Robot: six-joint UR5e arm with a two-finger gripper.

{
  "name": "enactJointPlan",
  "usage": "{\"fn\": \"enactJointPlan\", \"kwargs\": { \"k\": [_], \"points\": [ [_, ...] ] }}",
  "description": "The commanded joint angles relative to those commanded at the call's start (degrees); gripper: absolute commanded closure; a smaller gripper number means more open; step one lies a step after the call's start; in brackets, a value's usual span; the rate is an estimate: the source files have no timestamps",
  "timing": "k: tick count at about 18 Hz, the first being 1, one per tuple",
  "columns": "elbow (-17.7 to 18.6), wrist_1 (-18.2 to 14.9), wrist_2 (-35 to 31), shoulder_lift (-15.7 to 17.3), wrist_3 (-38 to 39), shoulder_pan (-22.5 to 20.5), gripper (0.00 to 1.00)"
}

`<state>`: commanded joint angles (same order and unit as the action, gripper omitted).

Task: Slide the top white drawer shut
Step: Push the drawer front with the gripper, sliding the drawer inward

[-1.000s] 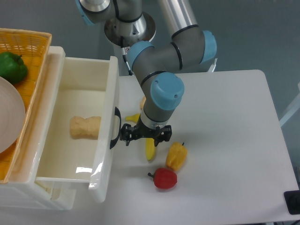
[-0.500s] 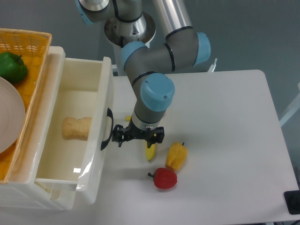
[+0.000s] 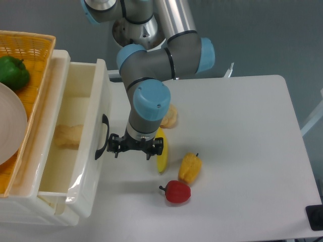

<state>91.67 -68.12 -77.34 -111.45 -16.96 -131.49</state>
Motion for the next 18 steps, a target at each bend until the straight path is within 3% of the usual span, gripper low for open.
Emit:
{"fn": "enactJointPlan", "kwargs": {
  "k": [18],
  "points": [
    [-0.1, 0.1, 0.5, 0.0, 1.5, 1.8, 0.0]
  ]
}}
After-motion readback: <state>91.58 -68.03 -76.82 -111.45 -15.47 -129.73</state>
